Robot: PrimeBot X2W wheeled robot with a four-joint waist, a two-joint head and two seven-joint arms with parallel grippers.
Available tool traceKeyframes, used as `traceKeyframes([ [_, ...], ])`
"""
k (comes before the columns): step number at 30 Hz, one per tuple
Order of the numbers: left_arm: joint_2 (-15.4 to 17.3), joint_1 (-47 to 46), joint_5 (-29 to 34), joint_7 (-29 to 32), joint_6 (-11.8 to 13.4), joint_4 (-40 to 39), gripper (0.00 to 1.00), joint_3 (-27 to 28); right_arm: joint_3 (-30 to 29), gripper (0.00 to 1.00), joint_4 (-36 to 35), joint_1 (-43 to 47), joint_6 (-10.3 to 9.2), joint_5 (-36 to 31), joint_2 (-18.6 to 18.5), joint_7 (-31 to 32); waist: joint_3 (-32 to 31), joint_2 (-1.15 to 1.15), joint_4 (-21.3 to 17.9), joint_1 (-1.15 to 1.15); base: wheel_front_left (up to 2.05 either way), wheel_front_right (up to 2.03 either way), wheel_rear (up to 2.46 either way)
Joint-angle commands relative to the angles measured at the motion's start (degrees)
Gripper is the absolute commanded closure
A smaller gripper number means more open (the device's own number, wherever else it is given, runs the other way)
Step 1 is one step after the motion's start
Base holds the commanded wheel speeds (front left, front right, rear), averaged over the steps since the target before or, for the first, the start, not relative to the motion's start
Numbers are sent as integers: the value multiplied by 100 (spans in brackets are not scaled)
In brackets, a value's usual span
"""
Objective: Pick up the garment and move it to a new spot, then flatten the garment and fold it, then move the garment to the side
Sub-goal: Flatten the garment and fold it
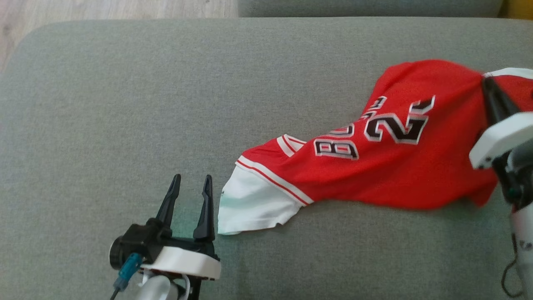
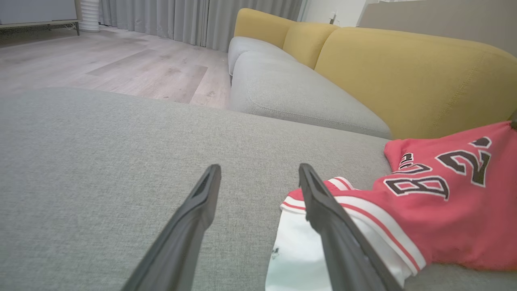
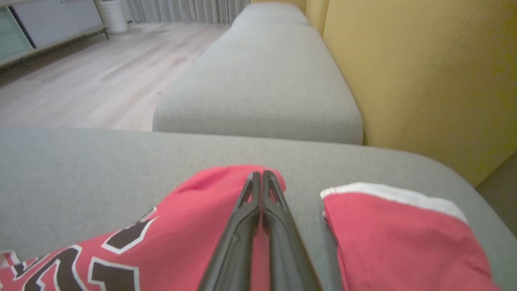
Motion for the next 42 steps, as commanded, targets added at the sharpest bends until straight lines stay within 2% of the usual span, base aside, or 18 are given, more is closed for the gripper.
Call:
traceKeyframes([
  [1, 54, -27, 56, -54, -6, -147, 0, 165, 24, 100, -433, -312, 42, -19, -54, -104, 5, 0, -18, 0, 0, 0, 0],
  [4, 64, -35, 54, -54, -7, -180, 0, 157, -52, 100, -676, -433, 42, -146, 32, -18, 45, 0, -21, 0, 0, 0, 0],
  [7, 69, -77, 59, -54, -9, -213, 0, 152, -7, 100, -632, -614, 42, -293, 118, 98, 128, 0, -3, 0, 0, 0, 0],
  [15, 41, -256, 91, -54, -43, -221, 0, 123, -113, 100, 448, -1435, 42, -1029, 212, -91, 343, 0, 198, 0, 0, 0, 0],
  [22, -12, -346, 142, -54, -72, -214, 0, 153, -457, 100, 1452, -2336, 42, -1736, 416, -812, 509, 0, 362, 0, 0, 0, 0],
  [23, -22, -353, 148, -54, -78, -206, 0, 154, -522, 71, 1622, -2415, 42, -1826, 469, -873, 515, 0, 372, 0, 0, 0, 0],
  [24, -33, -360, 155, -54, -85, -197, 0, 152, -542, 0, 1778, -2476, 42, -1929, 503, -938, 520, 0, 382, 0, 0, 0, 0],
  [28, -80, -394, 174, -54, -112, -167, 0, 154, -658, 0, 2259, -2678, 42, -2148, 612, -1317, 534, 0, 384, 0, 0, 0, 0],
  [34, -114, -368, 208, -54, -127, -156, 0, 227, -600, 0, 2621, -2687, 42, -2166, 715, -1890, 463, 0, 237, 0, 0, 0, 0],
  [42, -132, -248, 274, -54, -147, -203, 0, 319, -743, 0, 2124, -1929, 42, -1975, 859, -2426, 181, 0, -30, 0, 0, 0, 0],
])
